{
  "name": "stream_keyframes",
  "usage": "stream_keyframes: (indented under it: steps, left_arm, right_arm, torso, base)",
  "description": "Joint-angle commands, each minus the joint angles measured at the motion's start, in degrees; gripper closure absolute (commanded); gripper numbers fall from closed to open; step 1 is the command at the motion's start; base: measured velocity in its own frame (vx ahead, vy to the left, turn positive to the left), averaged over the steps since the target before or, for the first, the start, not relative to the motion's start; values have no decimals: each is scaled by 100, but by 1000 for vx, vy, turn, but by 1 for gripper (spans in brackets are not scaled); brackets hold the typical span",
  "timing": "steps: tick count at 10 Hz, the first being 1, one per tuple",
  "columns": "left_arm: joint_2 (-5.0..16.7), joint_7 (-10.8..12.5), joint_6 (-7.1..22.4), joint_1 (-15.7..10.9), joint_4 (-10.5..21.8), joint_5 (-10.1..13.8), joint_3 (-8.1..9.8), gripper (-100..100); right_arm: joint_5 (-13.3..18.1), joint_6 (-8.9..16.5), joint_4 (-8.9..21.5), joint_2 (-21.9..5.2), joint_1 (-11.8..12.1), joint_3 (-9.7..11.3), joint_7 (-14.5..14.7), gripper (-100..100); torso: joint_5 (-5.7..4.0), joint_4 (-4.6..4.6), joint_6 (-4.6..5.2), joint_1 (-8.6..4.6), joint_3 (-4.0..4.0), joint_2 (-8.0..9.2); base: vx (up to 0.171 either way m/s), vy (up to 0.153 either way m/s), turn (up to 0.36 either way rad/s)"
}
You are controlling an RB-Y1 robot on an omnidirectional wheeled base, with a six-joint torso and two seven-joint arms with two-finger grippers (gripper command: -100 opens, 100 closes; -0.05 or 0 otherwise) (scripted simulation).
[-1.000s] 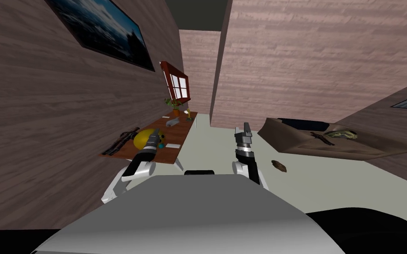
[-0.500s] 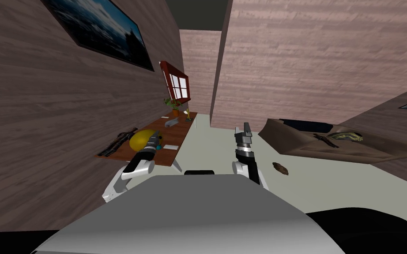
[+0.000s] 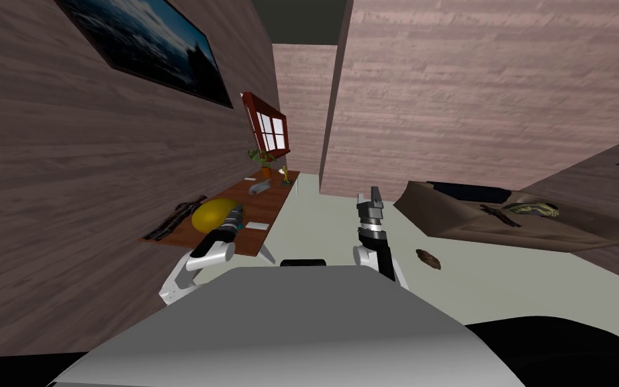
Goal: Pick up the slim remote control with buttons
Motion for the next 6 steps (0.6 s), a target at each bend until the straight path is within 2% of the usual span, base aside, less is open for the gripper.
stream_keyframes:
  steps: [1, 2, 3, 5, 6]
  left_arm:
    - [8, -17, 286, -31, 75, 42, 38, -100]
    - [8, -17, 386, -31, 75, 42, 38, -100]
    - [35, -41, 579, -132, 263, 133, 115, -100]
    - [35, -41, 813, -132, 263, 133, 115, -100]
    - [61, -60, 1022, -236, 456, 226, 184, -100]
  right_arm:
    - [0, 0, 0, 0, 0, 0, 0, 0]
    - [0, 0, 0, 0, 0, 0, 0, 0]
    - [0, 0, 0, 0, 0, 0, 0, 0]
    - [0, 0, 0, 0, 0, 0, 0, 0]
    - [0, 0, 0, 0, 0, 0, 0, 0]
  torso:
    - [0, 0, 0, 0, 0, 0]
    - [-1, -1, 0, -1, -2, -2]
    - [1, 0, 0, 7, 2, 5]
    - [0, -1, 0, 3, -2, -3]
    - [1, 0, 0, 9, 2, 6]
  base:
    - [56, -50, 17]
    - [27, -22, 2]
    - [51, -39, 8]
    - [42, -29, 7]
    - [48, -32, 9]
